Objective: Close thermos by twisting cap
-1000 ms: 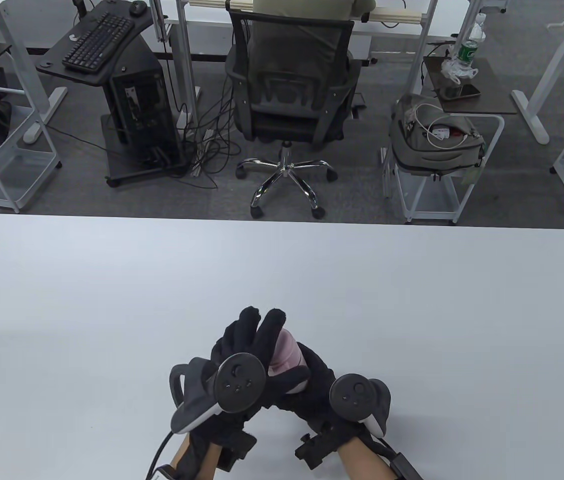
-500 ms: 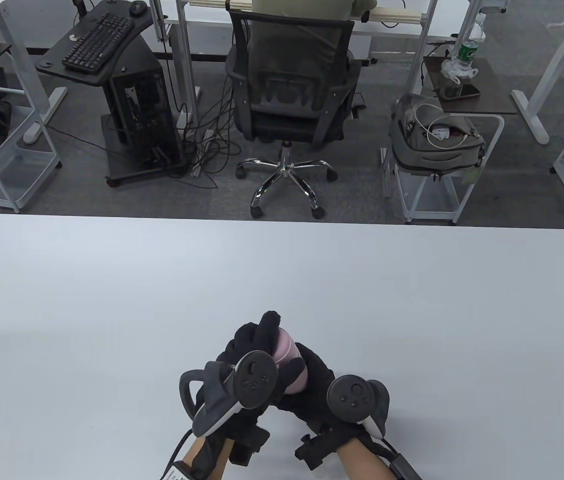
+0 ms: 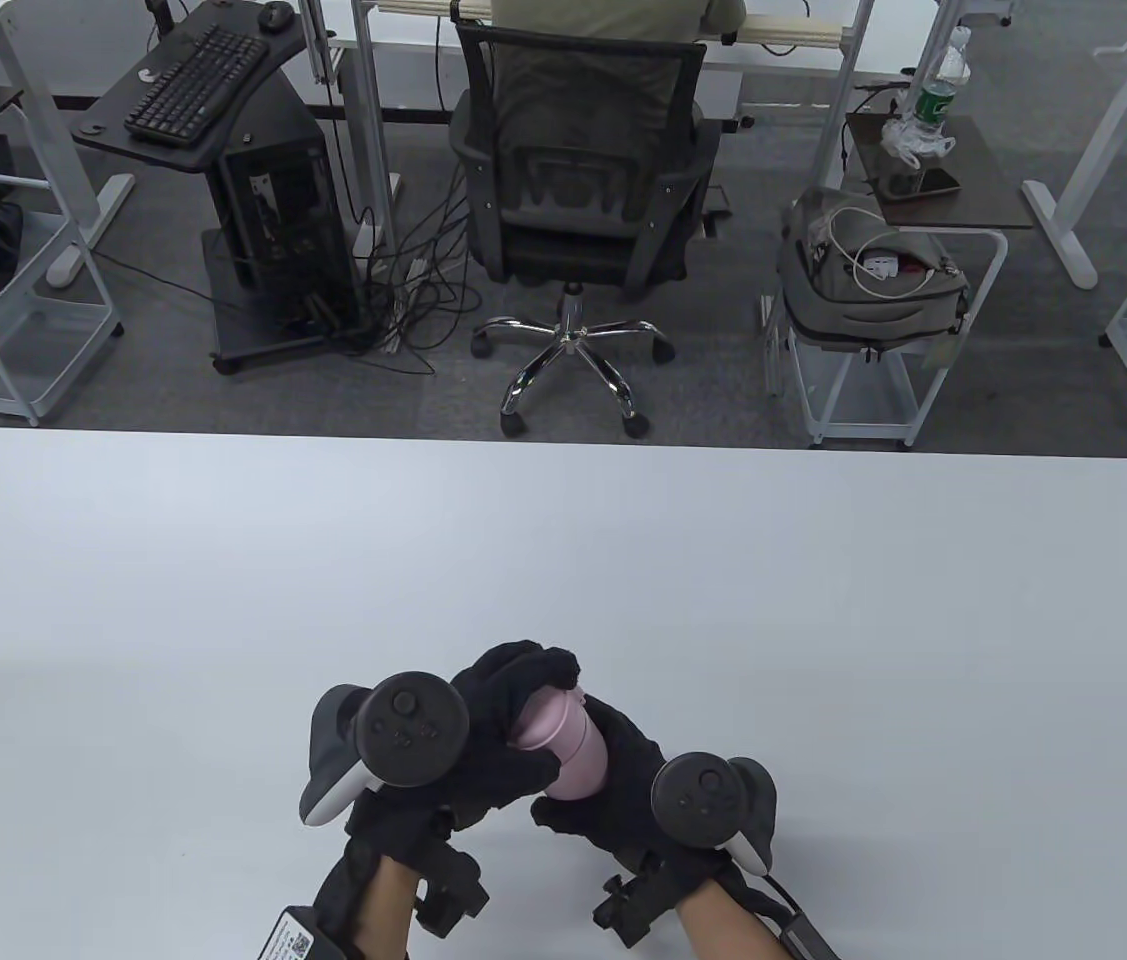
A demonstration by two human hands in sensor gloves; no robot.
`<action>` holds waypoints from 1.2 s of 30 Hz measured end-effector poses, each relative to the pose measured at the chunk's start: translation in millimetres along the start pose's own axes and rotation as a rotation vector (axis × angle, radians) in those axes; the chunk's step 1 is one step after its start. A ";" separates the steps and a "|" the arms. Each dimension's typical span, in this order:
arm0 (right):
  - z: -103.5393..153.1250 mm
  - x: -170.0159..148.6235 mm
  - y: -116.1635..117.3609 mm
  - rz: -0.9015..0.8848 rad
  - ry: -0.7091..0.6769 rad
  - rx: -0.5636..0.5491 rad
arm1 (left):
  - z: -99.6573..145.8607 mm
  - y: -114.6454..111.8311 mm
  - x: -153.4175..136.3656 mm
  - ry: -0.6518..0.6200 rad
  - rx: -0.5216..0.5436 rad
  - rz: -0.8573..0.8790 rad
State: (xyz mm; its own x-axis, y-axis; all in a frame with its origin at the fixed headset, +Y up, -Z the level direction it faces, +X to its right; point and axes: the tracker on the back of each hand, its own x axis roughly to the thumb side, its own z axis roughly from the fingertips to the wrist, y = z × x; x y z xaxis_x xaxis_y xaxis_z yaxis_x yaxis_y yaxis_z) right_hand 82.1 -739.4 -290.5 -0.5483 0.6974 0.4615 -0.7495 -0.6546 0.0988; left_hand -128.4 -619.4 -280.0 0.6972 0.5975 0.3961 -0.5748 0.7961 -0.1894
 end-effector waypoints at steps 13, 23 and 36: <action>0.7 -0.4 0.1 0.000 0.009 0.001 | 10.6 7.0 8.5 0.169 0.014 -0.128; 1.1 0.9 3.3 0.036 0.008 0.019 | 9.7 0.8 24.6 0.242 0.130 -0.322; 0.6 1.4 4.1 0.009 0.000 0.034 | 5.8 3.0 12.3 -0.003 0.012 -0.075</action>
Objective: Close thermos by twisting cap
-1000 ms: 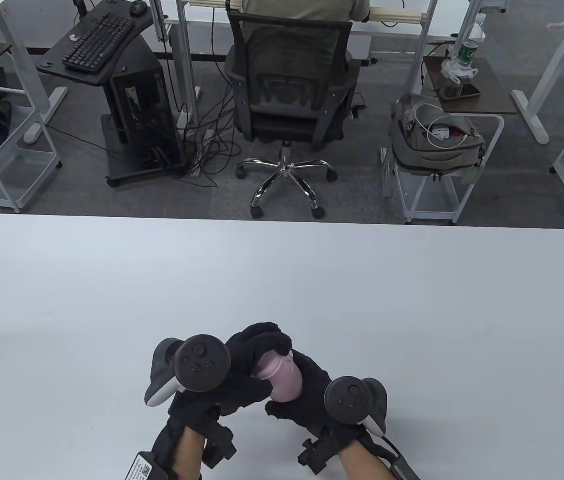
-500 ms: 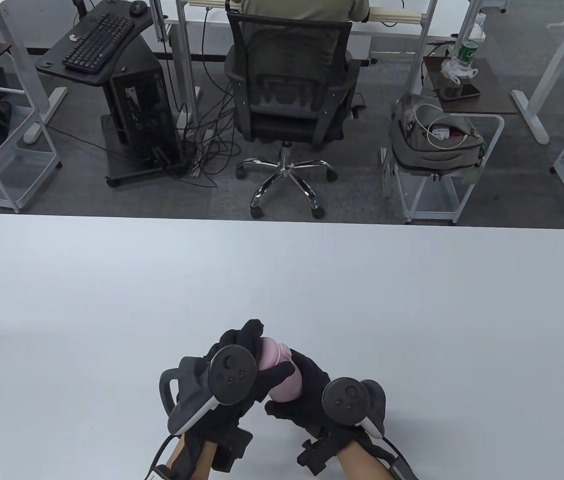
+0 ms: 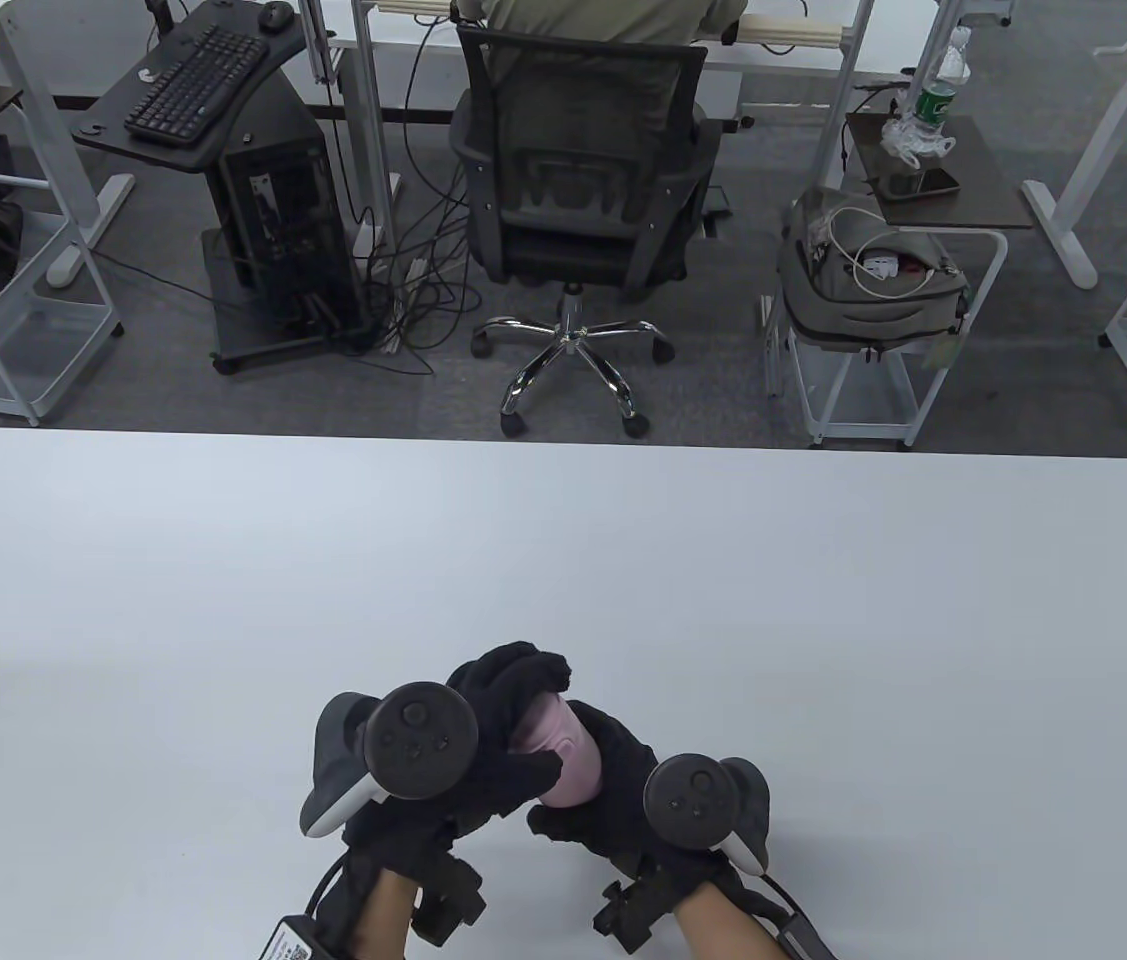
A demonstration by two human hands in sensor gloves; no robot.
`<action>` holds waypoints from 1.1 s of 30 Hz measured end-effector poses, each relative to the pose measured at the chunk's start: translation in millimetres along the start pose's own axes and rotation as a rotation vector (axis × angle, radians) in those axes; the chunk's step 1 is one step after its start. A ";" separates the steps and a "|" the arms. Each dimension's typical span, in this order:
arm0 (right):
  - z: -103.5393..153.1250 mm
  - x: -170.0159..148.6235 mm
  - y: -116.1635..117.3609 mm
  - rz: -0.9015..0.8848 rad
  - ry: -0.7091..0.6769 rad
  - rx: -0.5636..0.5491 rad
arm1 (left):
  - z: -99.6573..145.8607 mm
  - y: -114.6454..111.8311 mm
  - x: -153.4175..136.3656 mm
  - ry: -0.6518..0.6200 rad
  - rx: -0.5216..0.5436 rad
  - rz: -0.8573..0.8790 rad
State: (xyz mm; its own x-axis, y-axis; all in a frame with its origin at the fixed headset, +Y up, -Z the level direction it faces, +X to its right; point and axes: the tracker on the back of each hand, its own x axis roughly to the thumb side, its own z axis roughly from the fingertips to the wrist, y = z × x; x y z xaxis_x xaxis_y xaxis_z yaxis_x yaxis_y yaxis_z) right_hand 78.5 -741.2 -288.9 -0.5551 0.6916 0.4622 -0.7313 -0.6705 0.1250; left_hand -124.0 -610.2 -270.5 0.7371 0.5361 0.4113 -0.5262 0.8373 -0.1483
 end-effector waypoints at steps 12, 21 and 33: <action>0.2 0.1 0.3 0.024 0.011 -0.012 | 3.3 2.0 -5.9 0.084 -0.005 0.031; 0.1 2.0 2.6 0.065 0.025 -0.014 | 0.8 -11.8 19.6 0.388 0.079 -0.355; 0.3 0.5 1.0 0.032 0.036 -0.020 | -4.3 -9.7 -0.6 0.123 0.002 -0.014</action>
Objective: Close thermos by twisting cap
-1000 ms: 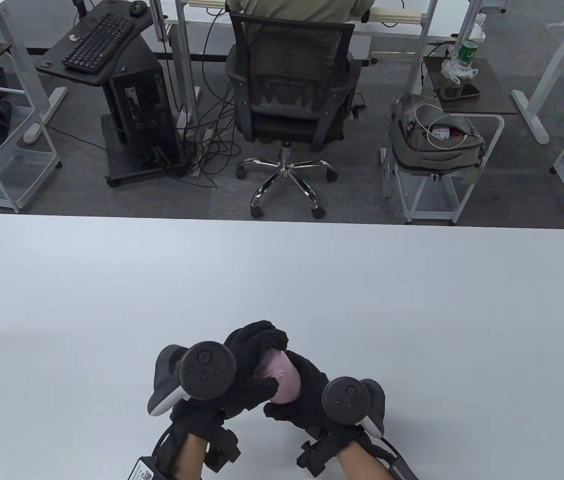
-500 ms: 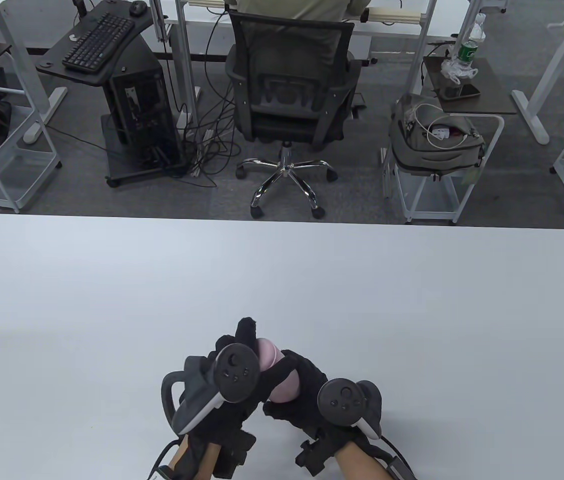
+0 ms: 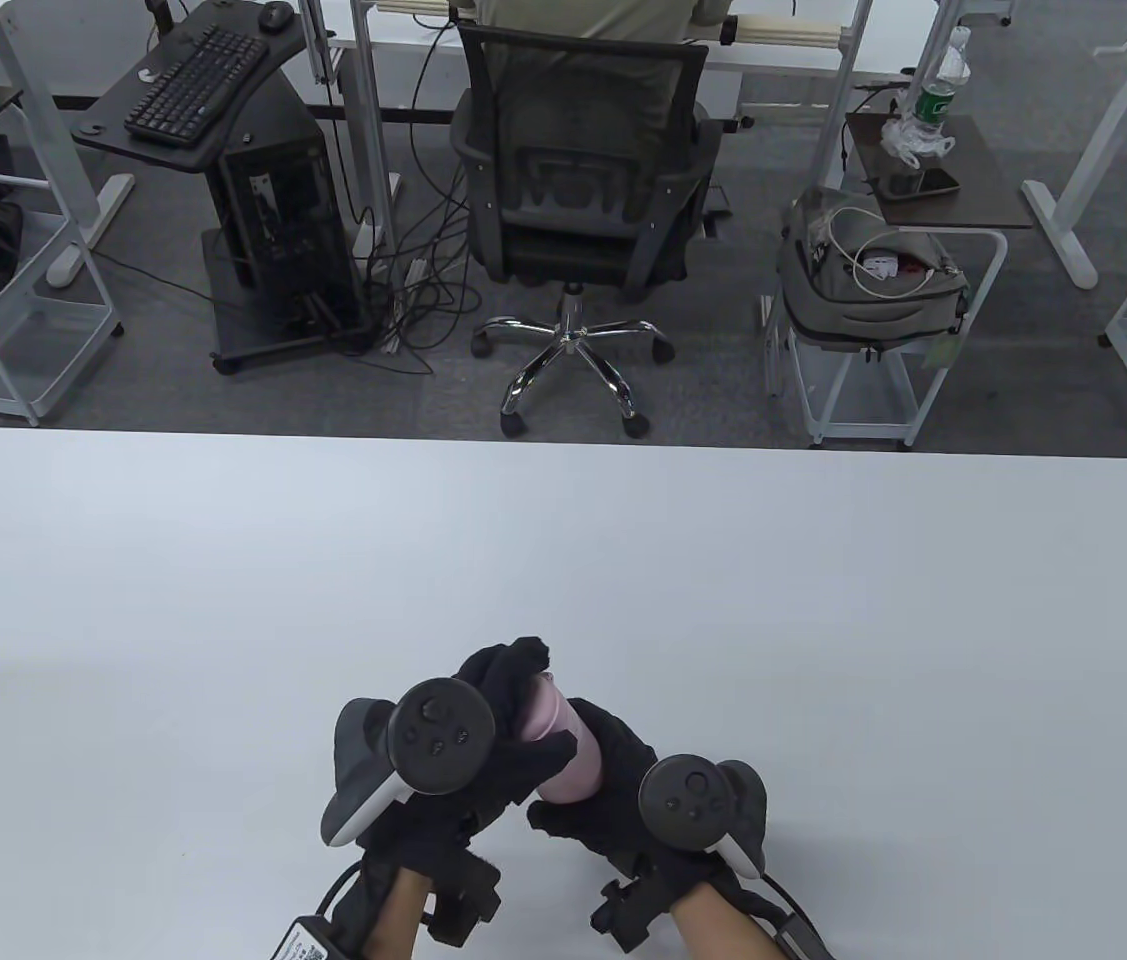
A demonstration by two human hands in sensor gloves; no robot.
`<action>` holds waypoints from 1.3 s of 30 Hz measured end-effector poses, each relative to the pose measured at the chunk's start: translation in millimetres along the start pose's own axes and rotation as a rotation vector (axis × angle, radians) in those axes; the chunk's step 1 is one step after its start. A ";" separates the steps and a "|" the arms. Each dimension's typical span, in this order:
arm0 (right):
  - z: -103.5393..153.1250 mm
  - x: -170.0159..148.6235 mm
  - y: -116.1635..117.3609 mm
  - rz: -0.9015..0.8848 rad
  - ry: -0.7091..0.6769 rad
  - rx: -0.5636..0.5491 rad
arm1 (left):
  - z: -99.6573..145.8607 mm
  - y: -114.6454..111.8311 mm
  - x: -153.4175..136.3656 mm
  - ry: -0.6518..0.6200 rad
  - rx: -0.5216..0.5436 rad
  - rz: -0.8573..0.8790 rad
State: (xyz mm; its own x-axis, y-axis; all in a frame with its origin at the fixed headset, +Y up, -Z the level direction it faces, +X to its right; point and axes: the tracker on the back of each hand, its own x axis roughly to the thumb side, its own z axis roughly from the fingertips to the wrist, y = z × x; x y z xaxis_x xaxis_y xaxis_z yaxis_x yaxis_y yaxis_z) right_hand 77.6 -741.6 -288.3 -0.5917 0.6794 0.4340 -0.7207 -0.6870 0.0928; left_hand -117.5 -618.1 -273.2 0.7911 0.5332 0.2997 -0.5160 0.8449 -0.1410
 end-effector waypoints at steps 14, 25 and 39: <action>0.0 0.6 0.6 0.027 -0.007 0.012 | 6.3 4.8 0.0 0.193 0.043 -0.197; 0.1 0.9 1.2 0.009 -0.004 0.022 | 3.0 4.5 -2.7 0.125 0.022 -0.103; 0.0 2.3 1.9 -0.005 -0.024 0.029 | -2.2 6.3 -16.5 -0.115 -0.067 0.096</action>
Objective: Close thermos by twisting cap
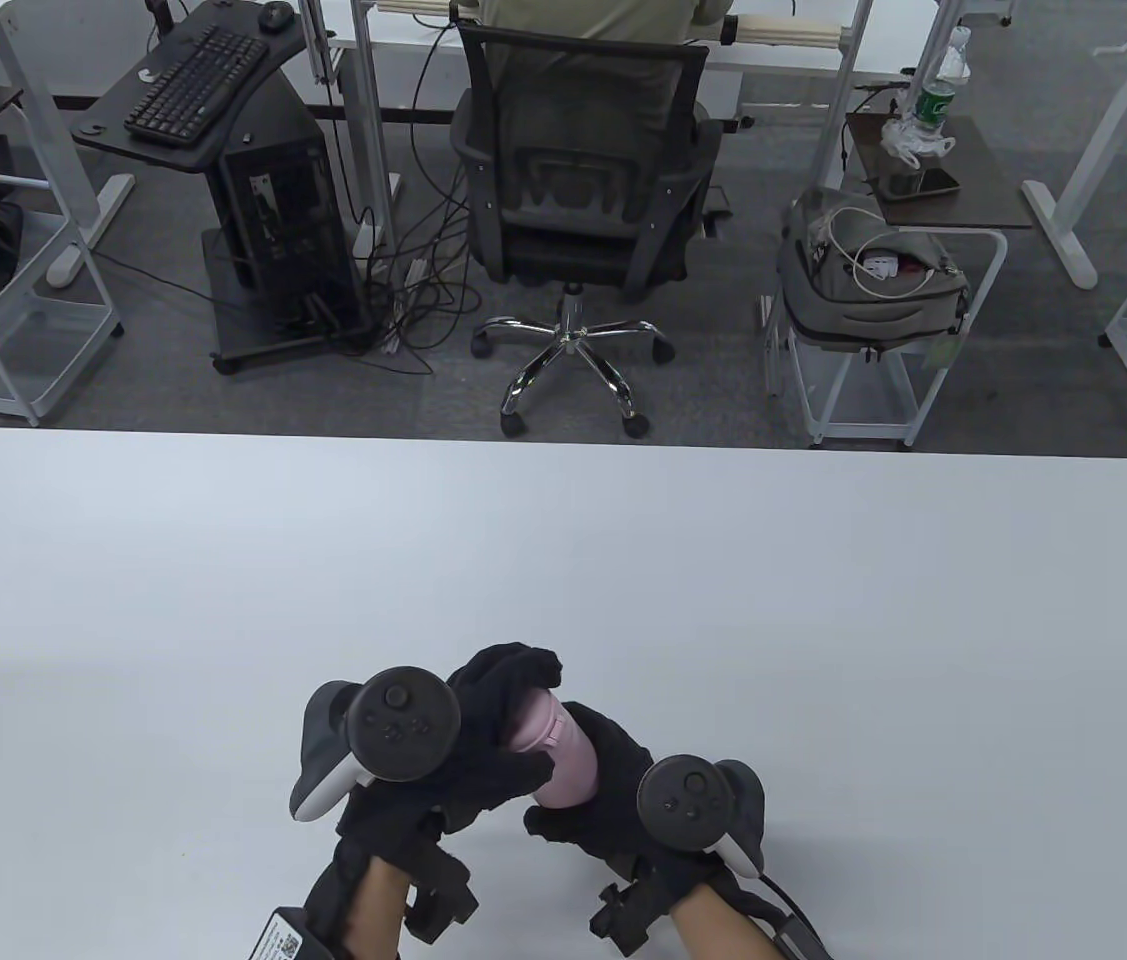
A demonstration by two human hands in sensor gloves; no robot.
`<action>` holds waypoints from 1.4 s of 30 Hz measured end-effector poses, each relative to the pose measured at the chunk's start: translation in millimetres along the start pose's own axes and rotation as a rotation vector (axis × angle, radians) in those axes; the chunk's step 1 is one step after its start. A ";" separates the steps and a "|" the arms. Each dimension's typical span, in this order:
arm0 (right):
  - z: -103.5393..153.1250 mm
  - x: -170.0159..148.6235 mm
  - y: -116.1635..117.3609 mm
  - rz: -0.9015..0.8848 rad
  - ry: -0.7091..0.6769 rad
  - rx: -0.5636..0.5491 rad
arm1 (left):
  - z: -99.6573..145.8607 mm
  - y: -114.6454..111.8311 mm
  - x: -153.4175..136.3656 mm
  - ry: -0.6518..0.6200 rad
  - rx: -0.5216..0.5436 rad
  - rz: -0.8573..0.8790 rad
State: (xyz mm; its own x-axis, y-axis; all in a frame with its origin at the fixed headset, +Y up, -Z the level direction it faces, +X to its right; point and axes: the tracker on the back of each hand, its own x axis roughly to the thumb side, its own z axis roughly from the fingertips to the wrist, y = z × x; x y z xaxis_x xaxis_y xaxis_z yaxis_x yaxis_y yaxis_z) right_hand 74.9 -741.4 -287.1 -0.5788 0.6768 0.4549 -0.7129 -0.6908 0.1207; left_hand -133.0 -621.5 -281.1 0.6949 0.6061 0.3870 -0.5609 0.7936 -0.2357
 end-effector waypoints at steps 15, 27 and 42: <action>0.2 -0.3 -0.2 0.017 0.012 0.000 | 8.9 -3.7 22.5 0.388 0.082 -0.337; 0.7 -1.0 -0.9 0.050 0.016 -0.005 | 4.5 -4.9 18.0 0.336 0.052 -0.222; 0.2 -1.6 -2.1 0.004 0.015 0.006 | 0.4 -3.4 7.9 0.051 0.054 -0.089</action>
State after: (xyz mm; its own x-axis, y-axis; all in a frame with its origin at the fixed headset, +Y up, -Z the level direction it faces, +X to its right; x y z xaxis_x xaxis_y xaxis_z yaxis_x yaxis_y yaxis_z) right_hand 77.4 -741.1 -288.0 -0.5875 0.6779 0.4420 -0.7084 -0.6948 0.1241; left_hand -125.8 -619.5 -276.9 0.7642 0.5363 0.3583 -0.5182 0.8413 -0.1539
